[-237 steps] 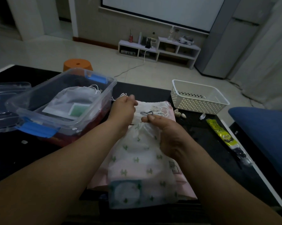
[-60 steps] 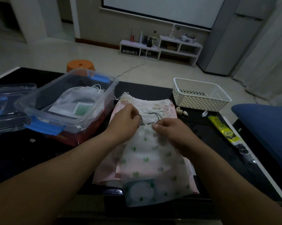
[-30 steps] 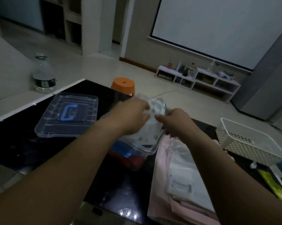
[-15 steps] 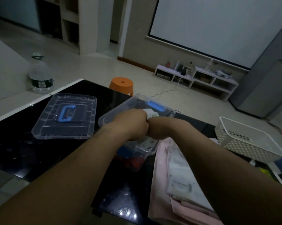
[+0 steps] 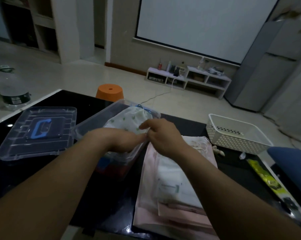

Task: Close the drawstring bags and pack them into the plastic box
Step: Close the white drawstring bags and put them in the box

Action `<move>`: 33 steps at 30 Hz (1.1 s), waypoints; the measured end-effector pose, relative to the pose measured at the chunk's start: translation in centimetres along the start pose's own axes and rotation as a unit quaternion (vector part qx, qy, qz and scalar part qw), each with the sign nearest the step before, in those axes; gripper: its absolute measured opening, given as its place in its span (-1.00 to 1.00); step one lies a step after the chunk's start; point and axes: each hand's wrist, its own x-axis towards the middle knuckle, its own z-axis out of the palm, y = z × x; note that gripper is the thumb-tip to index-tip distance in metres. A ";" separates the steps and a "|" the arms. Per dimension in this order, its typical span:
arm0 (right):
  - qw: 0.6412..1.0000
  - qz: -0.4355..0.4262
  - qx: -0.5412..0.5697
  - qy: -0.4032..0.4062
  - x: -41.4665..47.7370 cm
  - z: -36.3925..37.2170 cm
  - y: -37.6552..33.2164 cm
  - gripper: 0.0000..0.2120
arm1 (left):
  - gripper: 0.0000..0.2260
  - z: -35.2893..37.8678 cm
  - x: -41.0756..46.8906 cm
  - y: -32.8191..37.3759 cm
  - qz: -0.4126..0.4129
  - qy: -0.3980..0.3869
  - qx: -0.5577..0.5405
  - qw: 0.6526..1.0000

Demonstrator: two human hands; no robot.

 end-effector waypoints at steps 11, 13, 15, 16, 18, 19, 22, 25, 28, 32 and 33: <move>0.988 0.062 0.080 0.121 -6.4 -0.1 7.2 -0.73 | -0.75 2.6 -0.5 5.0 0.211 0.322 -0.003 0.923; 0.974 0.127 0.087 0.167 -7.3 -1.5 10.4 -0.74 | -0.78 4.7 -0.1 6.7 0.229 0.263 -0.059 0.935; 0.931 0.229 0.174 0.224 -8.0 -2.9 13.6 -0.76 | -0.81 6.7 1.6 7.5 0.211 0.217 -0.075 0.950; 0.902 0.273 0.227 0.246 -8.2 -3.4 14.8 -0.77 | -0.80 7.2 2.7 7.3 0.189 0.215 -0.072 0.955; 0.865 0.329 0.287 0.248 -8.8 -3.8 16.8 -0.78 | -0.78 8.0 5.2 6.5 0.142 0.220 -0.046 0.964; 0.859 0.344 0.305 0.224 -9.0 -3.7 17.5 -0.79 | -0.78 8.5 6.1 6.2 0.120 0.216 -0.026 0.969; 0.857 0.364 0.342 0.130 -9.4 -2.7 18.1 -0.83 | -0.85 9.8 8.0 5.3 0.062 0.199 0.009 0.978; 0.875 0.350 0.331 0.057 -9.2 -1.3 18.6 -0.70 | -0.90 11.2 8.7 4.9 0.035 0.207 0.033 0.977; 0.898 0.341 0.276 0.018 -8.6 -0.6 18.7 -0.68 | -0.92 12.0 9.6 4.1 0.027 0.206 0.052 0.977; 0.872 0.353 0.339 0.024 -8.2 -1.2 18.4 -0.81 | -0.93 12.2 9.8 3.8 0.047 0.229 0.038 0.971; 0.859 0.358 0.365 0.015 -8.3 -1.5 18.2 -0.80 | -0.87 12.2 9.7 3.9 0.062 0.234 0.058 0.968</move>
